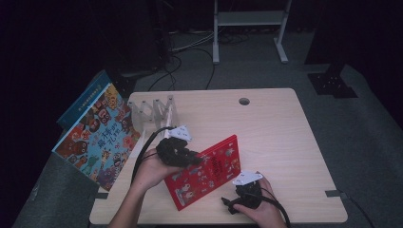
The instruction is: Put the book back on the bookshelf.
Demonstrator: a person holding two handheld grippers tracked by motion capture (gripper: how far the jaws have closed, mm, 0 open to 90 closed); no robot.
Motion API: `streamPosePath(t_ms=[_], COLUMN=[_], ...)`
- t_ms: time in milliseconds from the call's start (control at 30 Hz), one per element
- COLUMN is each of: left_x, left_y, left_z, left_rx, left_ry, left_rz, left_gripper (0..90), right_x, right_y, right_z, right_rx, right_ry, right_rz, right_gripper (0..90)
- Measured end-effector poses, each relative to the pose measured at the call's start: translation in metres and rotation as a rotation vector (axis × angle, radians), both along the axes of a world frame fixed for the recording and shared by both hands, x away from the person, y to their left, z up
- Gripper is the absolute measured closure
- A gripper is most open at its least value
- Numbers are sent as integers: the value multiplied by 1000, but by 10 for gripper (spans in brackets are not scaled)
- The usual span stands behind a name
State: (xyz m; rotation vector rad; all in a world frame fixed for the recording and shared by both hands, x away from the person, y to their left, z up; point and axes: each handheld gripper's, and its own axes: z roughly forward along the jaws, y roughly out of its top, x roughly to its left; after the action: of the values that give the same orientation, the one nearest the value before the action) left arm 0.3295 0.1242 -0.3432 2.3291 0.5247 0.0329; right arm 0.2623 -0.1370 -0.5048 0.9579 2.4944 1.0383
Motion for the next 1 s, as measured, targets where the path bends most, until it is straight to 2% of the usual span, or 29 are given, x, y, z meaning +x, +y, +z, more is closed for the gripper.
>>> streamPosePath(t_ms=[167,267,433,467,567,600,800,1000], left_x=[7,6,5,5,5,5,6,9], left_y=[10,12,19,21,23,22,22,14], left_z=[8,12,15,15,15,15,15,22], left_rx=[46,80,123,126,118,118,112,112], left_ry=[20,2,-27,-31,-34,-34,-19,-23], left_rz=[-27,-36,-93,-100,-112,-114,-127,-150], left_gripper=[789,796,797,797,794,792,776,748], right_x=[4,7,13,14,15,17,18,18], right_y=[-9,-16,-26,-27,-31,-32,-34,-34], right_z=[0,0,0,0,2,3,2,2], right_rx=[0,3,0,1,22,16,28,33], right_ry=[-6,2,7,4,-13,-10,-11,-15], right_rz=[9,-1,-6,-3,-7,-9,-10,-9], right_gripper=[0,0,0,1,150,120,130,129])
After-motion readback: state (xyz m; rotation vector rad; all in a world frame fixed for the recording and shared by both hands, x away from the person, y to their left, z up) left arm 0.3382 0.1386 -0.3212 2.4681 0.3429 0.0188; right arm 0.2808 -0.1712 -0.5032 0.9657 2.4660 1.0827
